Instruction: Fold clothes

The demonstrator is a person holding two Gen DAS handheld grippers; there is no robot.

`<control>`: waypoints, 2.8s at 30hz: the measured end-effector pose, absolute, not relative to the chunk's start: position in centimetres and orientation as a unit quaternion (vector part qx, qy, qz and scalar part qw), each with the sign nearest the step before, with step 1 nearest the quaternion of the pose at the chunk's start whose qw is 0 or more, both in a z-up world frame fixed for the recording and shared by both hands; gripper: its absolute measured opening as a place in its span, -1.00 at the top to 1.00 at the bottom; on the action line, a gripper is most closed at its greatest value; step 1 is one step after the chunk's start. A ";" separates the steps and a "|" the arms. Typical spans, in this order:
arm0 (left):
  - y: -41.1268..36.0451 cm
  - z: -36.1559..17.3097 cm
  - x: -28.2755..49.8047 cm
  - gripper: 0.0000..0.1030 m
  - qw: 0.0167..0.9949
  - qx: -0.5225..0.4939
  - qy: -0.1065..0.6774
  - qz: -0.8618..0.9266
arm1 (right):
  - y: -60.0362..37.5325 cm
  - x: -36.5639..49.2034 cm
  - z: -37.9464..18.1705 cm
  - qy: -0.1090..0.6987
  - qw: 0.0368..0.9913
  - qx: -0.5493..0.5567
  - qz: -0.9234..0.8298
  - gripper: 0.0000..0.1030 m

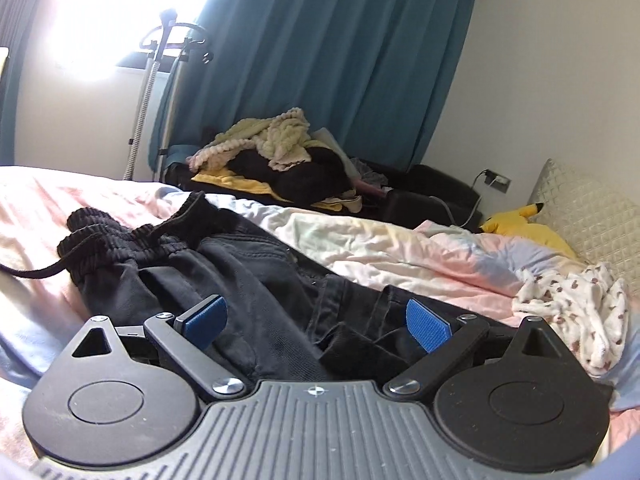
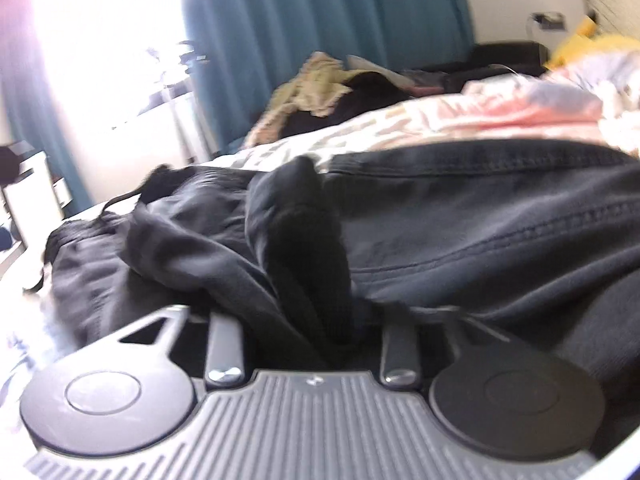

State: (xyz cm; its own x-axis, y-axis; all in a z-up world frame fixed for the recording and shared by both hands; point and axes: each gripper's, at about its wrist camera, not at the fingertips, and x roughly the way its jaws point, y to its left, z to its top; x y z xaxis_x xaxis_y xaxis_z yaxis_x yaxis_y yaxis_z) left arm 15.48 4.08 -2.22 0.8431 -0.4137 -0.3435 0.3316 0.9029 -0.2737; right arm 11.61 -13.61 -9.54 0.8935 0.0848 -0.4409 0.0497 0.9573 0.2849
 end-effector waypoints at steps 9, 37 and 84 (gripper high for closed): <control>3.3 -2.2 13.5 -0.89 0.949 -0.090 0.185 -0.241 | -23.4 8.2 -4.5 0.203 0.964 0.172 0.024 -0.55; -13.4 -7.0 23.1 -0.51 0.904 0.029 0.396 -0.158 | -32.6 5.1 -12.9 0.213 0.857 0.397 -0.249 -0.62; -4.3 -9.9 22.8 0.45 0.930 -0.009 0.297 -0.215 | -36.4 11.6 -14.9 0.215 0.790 0.572 -0.060 -0.55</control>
